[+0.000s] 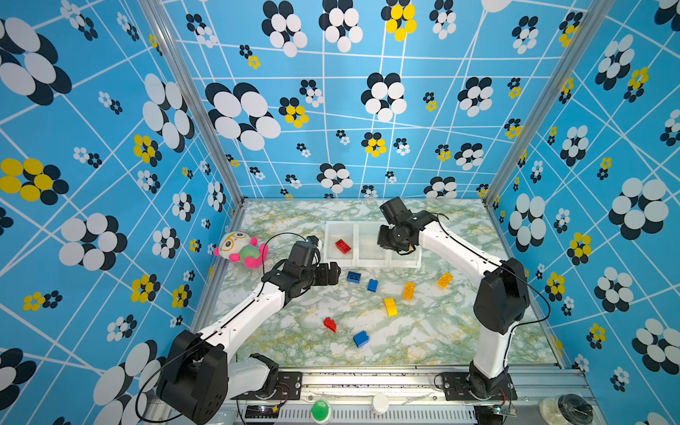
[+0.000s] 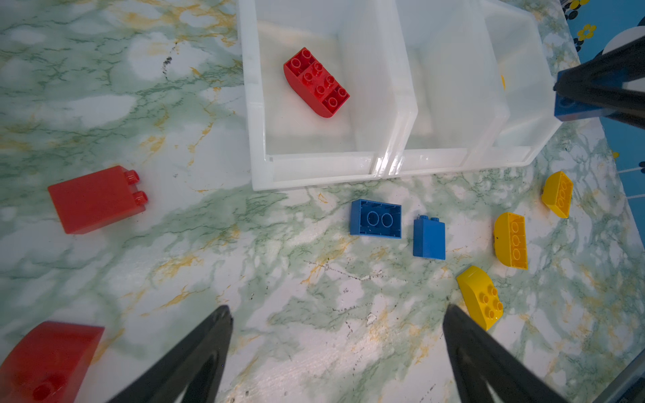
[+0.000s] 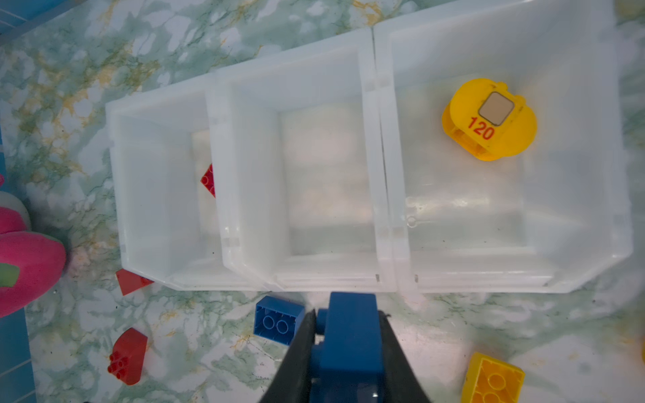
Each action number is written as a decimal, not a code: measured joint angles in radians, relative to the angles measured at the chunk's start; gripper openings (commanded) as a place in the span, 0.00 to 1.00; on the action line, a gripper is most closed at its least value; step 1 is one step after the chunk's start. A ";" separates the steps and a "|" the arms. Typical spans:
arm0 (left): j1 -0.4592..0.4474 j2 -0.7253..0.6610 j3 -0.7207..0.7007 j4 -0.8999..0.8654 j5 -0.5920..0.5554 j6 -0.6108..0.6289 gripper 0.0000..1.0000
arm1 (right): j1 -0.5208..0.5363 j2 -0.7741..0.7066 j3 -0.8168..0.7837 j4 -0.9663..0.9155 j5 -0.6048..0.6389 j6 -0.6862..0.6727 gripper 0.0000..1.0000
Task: Sort the legos into containers by color
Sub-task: Place the lego in the container.
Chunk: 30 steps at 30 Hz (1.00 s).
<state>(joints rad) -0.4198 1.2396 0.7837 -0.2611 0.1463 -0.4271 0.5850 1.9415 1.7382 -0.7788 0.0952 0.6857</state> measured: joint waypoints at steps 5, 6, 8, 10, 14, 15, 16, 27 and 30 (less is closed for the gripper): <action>0.014 -0.006 -0.008 -0.001 0.006 0.000 0.96 | 0.004 0.113 0.126 -0.038 -0.008 -0.025 0.17; 0.016 -0.007 -0.009 -0.001 0.008 0.000 0.97 | 0.004 0.135 0.147 -0.045 -0.008 -0.029 0.17; 0.021 -0.011 -0.011 -0.001 0.012 0.000 0.97 | 0.004 0.174 0.184 -0.058 -0.008 -0.038 0.18; 0.023 -0.015 -0.011 -0.001 0.013 0.000 0.97 | 0.004 0.208 0.211 -0.068 -0.009 -0.045 0.19; 0.028 -0.019 -0.012 -0.001 0.017 0.000 0.98 | 0.004 0.285 0.267 -0.083 -0.011 -0.051 0.21; 0.029 -0.020 -0.012 -0.001 0.019 0.000 0.98 | 0.004 0.300 0.272 -0.086 -0.012 -0.054 0.23; 0.030 -0.020 -0.012 -0.001 0.020 0.000 0.98 | 0.004 0.311 0.276 -0.089 -0.012 -0.055 0.25; 0.036 -0.034 -0.013 -0.005 0.020 0.000 1.00 | 0.004 0.351 0.310 -0.125 -0.020 -0.073 0.53; 0.036 -0.034 -0.012 -0.005 0.020 0.000 0.99 | 0.004 0.350 0.310 -0.131 -0.020 -0.073 0.56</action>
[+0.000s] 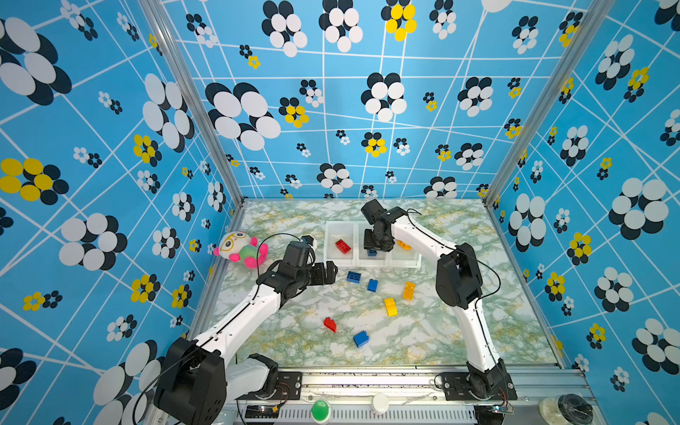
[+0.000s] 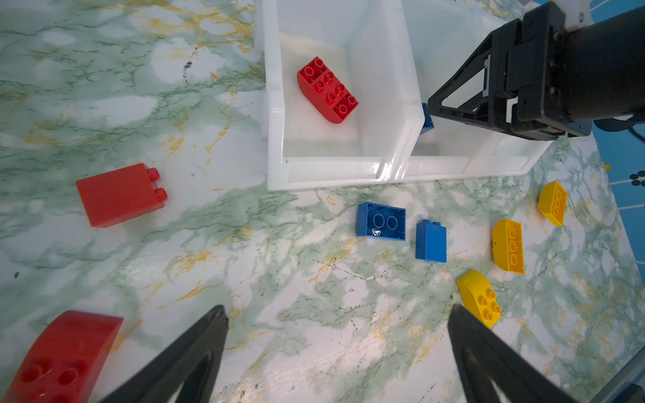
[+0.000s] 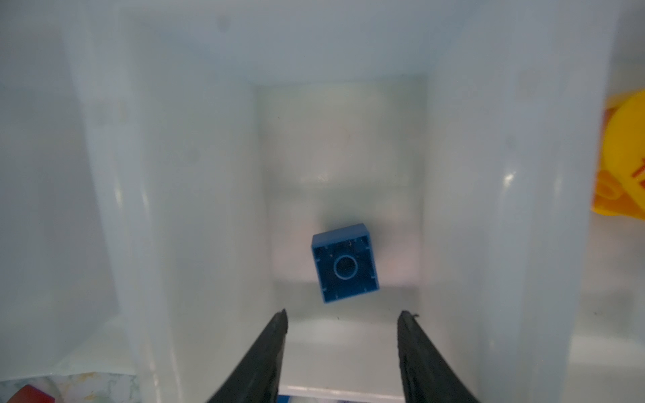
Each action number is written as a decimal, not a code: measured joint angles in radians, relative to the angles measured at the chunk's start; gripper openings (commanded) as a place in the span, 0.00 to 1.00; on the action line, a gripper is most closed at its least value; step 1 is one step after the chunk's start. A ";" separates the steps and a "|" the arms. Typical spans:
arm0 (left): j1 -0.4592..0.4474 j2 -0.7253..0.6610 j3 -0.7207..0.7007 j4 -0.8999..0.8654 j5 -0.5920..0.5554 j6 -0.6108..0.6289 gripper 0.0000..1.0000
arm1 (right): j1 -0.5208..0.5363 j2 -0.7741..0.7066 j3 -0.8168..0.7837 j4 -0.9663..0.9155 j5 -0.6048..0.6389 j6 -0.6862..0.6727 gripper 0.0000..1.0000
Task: Sort the legos into containers by color
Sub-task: Place the lego in the container.
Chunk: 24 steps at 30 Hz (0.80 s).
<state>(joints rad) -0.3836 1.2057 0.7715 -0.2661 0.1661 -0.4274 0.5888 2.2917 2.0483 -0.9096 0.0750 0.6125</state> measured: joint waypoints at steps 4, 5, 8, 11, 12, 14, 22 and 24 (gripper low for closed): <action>0.001 0.000 0.000 0.000 0.000 0.000 0.99 | 0.000 -0.020 -0.019 0.000 0.000 0.000 0.61; 0.002 0.000 0.000 0.000 0.000 0.000 0.99 | 0.000 -0.033 -0.031 -0.001 0.000 0.000 0.62; 0.005 0.000 0.000 0.000 0.001 0.000 0.99 | 0.000 -0.093 -0.080 0.005 -0.003 0.000 0.66; 0.005 0.000 0.000 0.000 0.003 0.000 0.99 | 0.000 -0.180 -0.149 0.010 -0.003 0.000 0.69; 0.005 0.000 0.000 0.000 0.003 0.000 0.99 | 0.000 -0.214 -0.176 0.014 -0.003 0.002 0.70; 0.005 0.000 0.000 0.000 0.003 0.000 0.99 | 0.000 -0.281 -0.235 0.028 -0.003 0.005 0.72; 0.005 0.000 0.000 0.000 0.011 0.000 0.99 | 0.000 -0.494 -0.486 0.065 0.000 0.019 0.78; 0.005 0.000 0.000 0.001 0.016 -0.001 0.99 | 0.000 -0.523 -0.548 0.074 0.004 0.024 0.78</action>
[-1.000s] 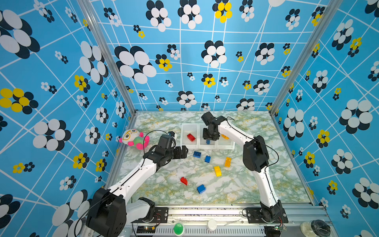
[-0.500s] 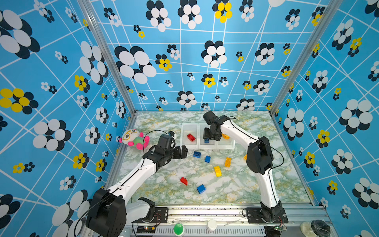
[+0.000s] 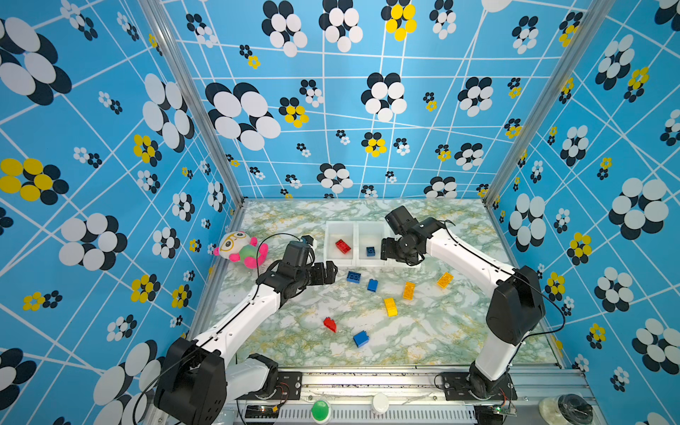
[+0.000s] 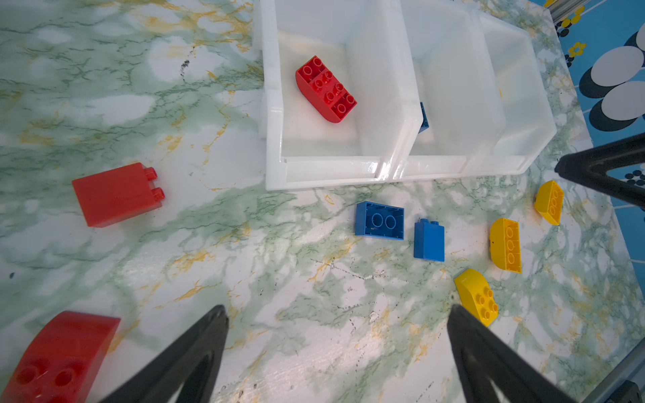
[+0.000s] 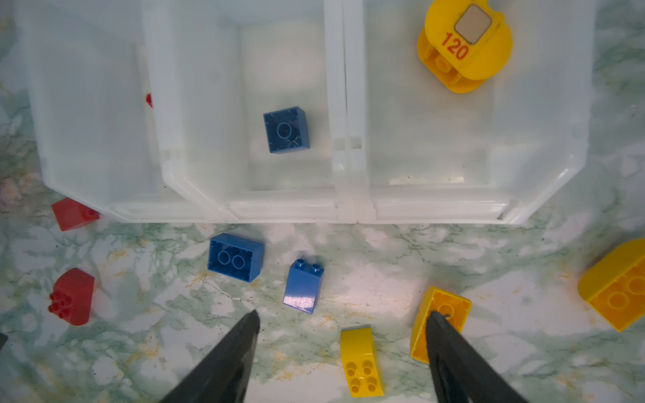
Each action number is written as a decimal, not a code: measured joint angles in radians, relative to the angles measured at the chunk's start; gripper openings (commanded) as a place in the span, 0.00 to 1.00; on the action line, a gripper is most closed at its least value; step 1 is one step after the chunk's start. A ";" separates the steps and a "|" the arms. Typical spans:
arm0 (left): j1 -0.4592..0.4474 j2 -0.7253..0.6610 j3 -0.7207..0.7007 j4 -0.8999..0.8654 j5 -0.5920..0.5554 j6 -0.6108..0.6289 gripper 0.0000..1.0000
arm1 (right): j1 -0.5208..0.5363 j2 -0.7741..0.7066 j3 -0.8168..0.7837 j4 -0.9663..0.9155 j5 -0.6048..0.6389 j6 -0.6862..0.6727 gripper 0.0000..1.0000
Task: Sort the legos into containers by color
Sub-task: Place the lego in the container, then pick up the lego from the center of the table.
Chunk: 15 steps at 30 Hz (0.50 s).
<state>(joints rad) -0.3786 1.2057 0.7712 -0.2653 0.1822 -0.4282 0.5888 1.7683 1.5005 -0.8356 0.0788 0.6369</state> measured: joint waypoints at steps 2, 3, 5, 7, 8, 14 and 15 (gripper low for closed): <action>0.000 0.000 0.000 0.000 0.006 -0.003 0.99 | 0.000 -0.020 -0.054 0.011 0.004 0.006 0.79; 0.000 0.000 0.000 0.000 0.009 -0.004 0.99 | 0.000 -0.029 -0.082 0.018 0.006 0.007 0.79; 0.000 0.000 0.000 0.000 0.011 -0.007 0.99 | 0.000 -0.039 -0.129 0.027 0.010 0.011 0.79; 0.000 0.000 0.000 0.000 0.013 -0.007 0.99 | 0.000 -0.041 -0.165 0.036 0.013 0.014 0.79; 0.000 0.000 0.000 0.000 0.014 -0.007 0.99 | 0.000 -0.041 -0.180 0.042 0.014 0.016 0.79; 0.000 0.000 0.000 0.001 0.017 -0.010 0.99 | -0.010 -0.038 -0.219 0.072 0.017 0.030 0.78; 0.000 0.000 0.000 0.001 0.018 -0.010 0.99 | -0.016 -0.036 -0.224 0.082 0.017 0.032 0.77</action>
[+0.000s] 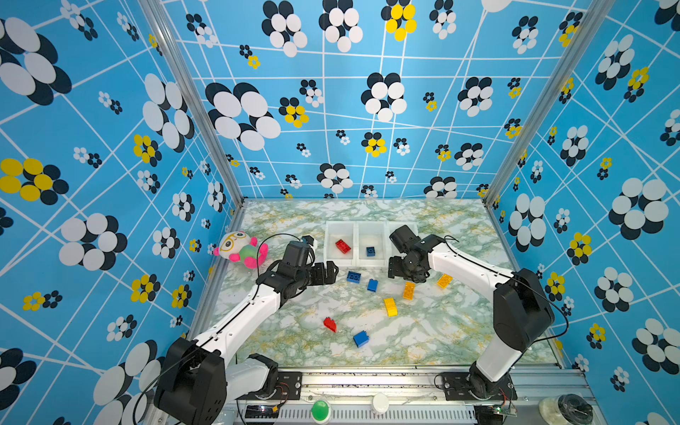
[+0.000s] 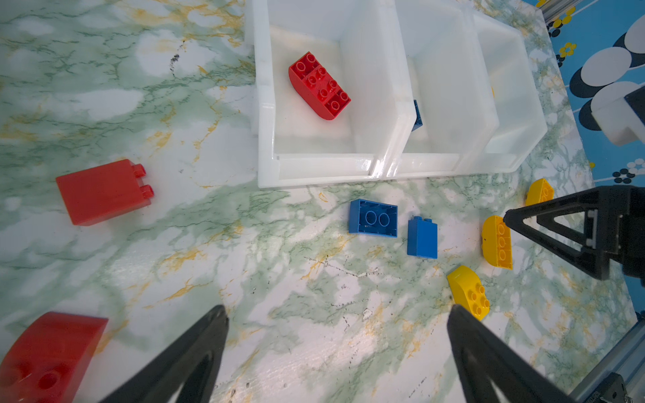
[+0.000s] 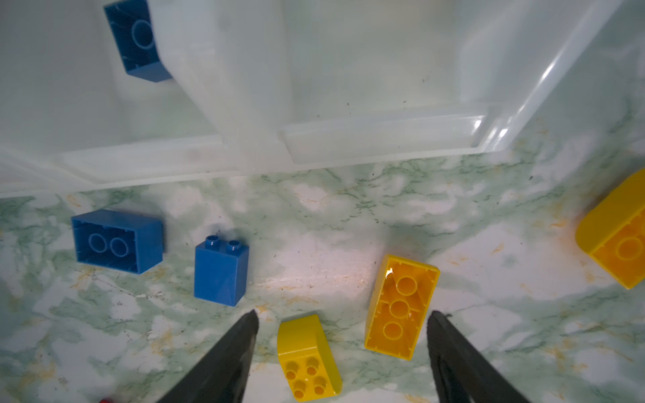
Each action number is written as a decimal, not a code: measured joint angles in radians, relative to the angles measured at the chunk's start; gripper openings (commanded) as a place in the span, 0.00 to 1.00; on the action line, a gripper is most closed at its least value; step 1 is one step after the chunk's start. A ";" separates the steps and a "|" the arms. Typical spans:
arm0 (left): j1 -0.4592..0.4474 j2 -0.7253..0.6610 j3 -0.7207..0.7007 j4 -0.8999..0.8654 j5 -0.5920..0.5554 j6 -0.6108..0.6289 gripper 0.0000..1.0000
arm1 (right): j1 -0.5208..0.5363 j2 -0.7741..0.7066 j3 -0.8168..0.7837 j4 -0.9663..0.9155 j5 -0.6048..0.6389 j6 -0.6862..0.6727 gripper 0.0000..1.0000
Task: Sort the legos into containers by color
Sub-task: Pick up the lego from the center of the table.
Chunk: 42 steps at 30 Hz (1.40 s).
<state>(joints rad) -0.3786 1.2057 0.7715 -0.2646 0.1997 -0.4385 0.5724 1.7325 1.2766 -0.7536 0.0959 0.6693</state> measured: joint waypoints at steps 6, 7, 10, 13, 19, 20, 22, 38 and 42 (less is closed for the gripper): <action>0.000 0.000 0.000 0.000 0.000 0.000 0.99 | -0.033 0.025 -0.039 0.014 0.004 0.002 0.77; 0.000 0.000 0.000 0.000 0.000 0.000 0.99 | -0.035 0.026 -0.050 0.014 0.004 0.004 0.77; 0.000 0.000 0.000 0.000 0.000 0.000 0.99 | -0.035 0.027 -0.081 0.014 0.004 0.008 0.77; 0.000 0.000 0.000 0.000 0.000 0.000 0.99 | -0.035 0.027 -0.108 0.027 0.004 0.016 0.74; 0.000 0.000 0.000 0.000 0.003 -0.008 0.99 | -0.035 0.044 -0.148 0.052 0.003 0.030 0.69; 0.000 0.000 0.000 0.000 0.003 -0.008 0.99 | -0.035 0.050 -0.149 0.056 0.003 0.030 0.67; 0.000 0.000 0.000 0.000 0.003 -0.008 0.99 | -0.035 0.061 -0.149 0.064 0.003 0.037 0.63; 0.000 0.000 0.000 -0.001 0.003 -0.007 0.99 | -0.039 0.068 -0.149 0.079 0.009 0.057 0.30; 0.000 0.000 0.000 -0.001 0.003 -0.008 0.99 | -0.039 0.024 -0.142 0.054 0.030 0.052 0.30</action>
<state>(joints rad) -0.3786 1.2057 0.7712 -0.2653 0.2028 -0.4461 0.5339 1.7569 1.1343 -0.6998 0.1257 0.7212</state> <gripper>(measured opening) 0.992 0.336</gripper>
